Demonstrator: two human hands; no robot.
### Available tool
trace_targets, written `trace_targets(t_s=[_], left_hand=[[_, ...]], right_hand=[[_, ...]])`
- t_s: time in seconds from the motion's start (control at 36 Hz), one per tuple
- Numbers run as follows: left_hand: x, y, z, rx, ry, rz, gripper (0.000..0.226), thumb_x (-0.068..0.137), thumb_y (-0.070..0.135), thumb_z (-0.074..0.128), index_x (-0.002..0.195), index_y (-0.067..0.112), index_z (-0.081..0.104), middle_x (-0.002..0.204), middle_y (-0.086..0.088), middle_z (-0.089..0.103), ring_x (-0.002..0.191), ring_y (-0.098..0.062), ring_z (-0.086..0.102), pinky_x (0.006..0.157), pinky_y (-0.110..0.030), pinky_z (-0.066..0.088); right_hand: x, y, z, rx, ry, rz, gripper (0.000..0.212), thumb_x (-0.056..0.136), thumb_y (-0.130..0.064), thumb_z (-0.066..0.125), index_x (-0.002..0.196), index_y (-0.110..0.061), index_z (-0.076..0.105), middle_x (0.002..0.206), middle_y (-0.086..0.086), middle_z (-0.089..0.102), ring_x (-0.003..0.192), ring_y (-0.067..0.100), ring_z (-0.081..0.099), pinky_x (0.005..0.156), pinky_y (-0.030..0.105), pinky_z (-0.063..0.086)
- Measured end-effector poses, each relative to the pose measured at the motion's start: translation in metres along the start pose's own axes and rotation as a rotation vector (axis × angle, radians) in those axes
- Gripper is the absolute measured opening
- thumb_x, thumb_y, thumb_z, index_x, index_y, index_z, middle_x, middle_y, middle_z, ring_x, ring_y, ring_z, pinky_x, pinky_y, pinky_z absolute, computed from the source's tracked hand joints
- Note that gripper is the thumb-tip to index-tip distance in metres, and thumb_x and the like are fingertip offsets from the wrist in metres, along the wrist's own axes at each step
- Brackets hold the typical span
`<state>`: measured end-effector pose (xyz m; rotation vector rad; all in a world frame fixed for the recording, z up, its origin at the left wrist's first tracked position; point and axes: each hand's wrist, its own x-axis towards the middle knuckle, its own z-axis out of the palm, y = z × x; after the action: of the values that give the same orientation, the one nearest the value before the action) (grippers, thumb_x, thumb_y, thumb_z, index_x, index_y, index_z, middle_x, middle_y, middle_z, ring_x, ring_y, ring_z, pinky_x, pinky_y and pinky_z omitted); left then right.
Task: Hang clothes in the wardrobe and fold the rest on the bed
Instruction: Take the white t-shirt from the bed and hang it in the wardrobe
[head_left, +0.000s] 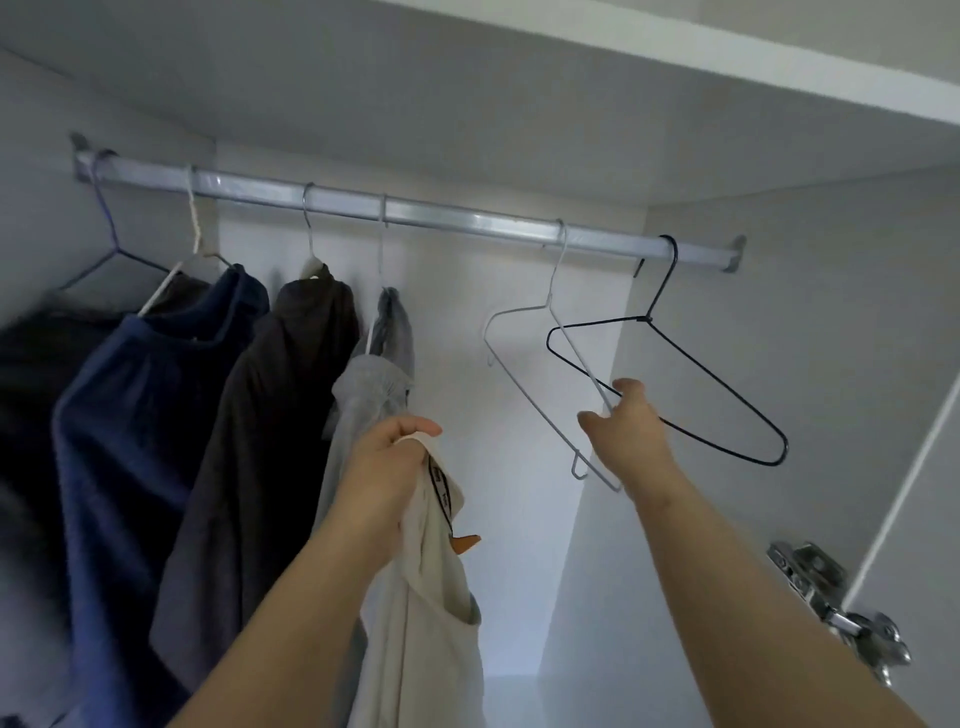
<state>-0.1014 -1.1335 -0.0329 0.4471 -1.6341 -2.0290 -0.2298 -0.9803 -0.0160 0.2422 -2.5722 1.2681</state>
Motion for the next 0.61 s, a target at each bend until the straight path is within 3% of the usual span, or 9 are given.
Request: trace_targets(t_s=[0.06, 0.11, 0.19, 0.33, 0.47, 0.61], left_hand=[[0.002, 0.002, -0.004, -0.010, 0.038, 0.011, 0.026, 0.098, 0.005, 0.040, 0.083, 0.015, 0.058, 0.079, -0.010, 0.049, 0.064, -0.020, 0.047, 0.029, -0.019, 0.041], [0.003, 0.003, -0.008, -0.016, 0.072, 0.024, 0.025, 0.097, 0.005, 0.041, 0.083, 0.015, 0.060, 0.081, -0.010, 0.051, 0.066, -0.020, 0.049, 0.031, -0.018, 0.042], [0.000, 0.005, -0.014, -0.054, 0.100, 0.016, 0.023, 0.096, 0.004, 0.041, 0.087, 0.013, 0.060, 0.085, -0.009, 0.052, 0.067, -0.021, 0.050, 0.033, -0.021, 0.045], [-0.006, 0.006, -0.026, -0.070, 0.136, 0.014, 0.022, 0.097, 0.004, 0.042, 0.089, 0.016, 0.059, 0.095, -0.009, 0.054, 0.074, -0.022, 0.052, 0.032, -0.021, 0.044], [-0.010, 0.001, -0.040, -0.054, 0.147, 0.020, 0.020, 0.097, 0.005, 0.043, 0.090, 0.018, 0.058, 0.093, -0.008, 0.054, 0.072, -0.020, 0.052, 0.033, -0.020, 0.044], [-0.013, -0.012, -0.055, 0.021, 0.159, 0.017, 0.022, 0.096, 0.006, 0.044, 0.088, 0.022, 0.058, 0.092, -0.004, 0.056, 0.075, -0.016, 0.054, 0.056, -0.026, 0.046]], right_hand=[[0.009, 0.004, 0.008, 0.084, -0.027, 0.044, 0.049, 0.088, -0.009, 0.046, 0.137, -0.012, 0.035, 0.101, 0.013, 0.056, 0.088, 0.031, 0.060, 0.075, 0.036, 0.048], [0.014, 0.006, 0.014, 0.151, -0.020, 0.063, 0.041, 0.089, -0.008, 0.042, 0.129, -0.012, 0.042, 0.104, 0.016, 0.059, 0.078, 0.032, 0.060, 0.066, 0.035, 0.049], [0.018, 0.003, 0.018, 0.182, 0.054, 0.001, 0.024, 0.096, -0.011, 0.039, 0.115, -0.004, 0.053, 0.092, 0.011, 0.058, 0.070, 0.024, 0.049, 0.052, 0.026, 0.032], [0.021, -0.012, 0.016, 0.260, 0.158, -0.062, 0.023, 0.098, -0.010, 0.038, 0.100, 0.004, 0.056, 0.071, 0.004, 0.047, 0.075, 0.024, 0.044, 0.051, 0.027, 0.029], [0.010, -0.016, 0.013, 0.379, 0.205, -0.116, 0.016, 0.098, -0.013, 0.040, 0.088, -0.006, 0.050, 0.062, 0.001, 0.040, 0.059, 0.018, 0.038, 0.049, 0.024, 0.030], [-0.015, 0.000, 0.014, 0.513, 0.236, -0.108, 0.016, 0.094, -0.012, 0.048, 0.080, -0.008, 0.054, 0.059, -0.001, 0.039, 0.054, 0.012, 0.036, 0.054, 0.023, 0.033]])
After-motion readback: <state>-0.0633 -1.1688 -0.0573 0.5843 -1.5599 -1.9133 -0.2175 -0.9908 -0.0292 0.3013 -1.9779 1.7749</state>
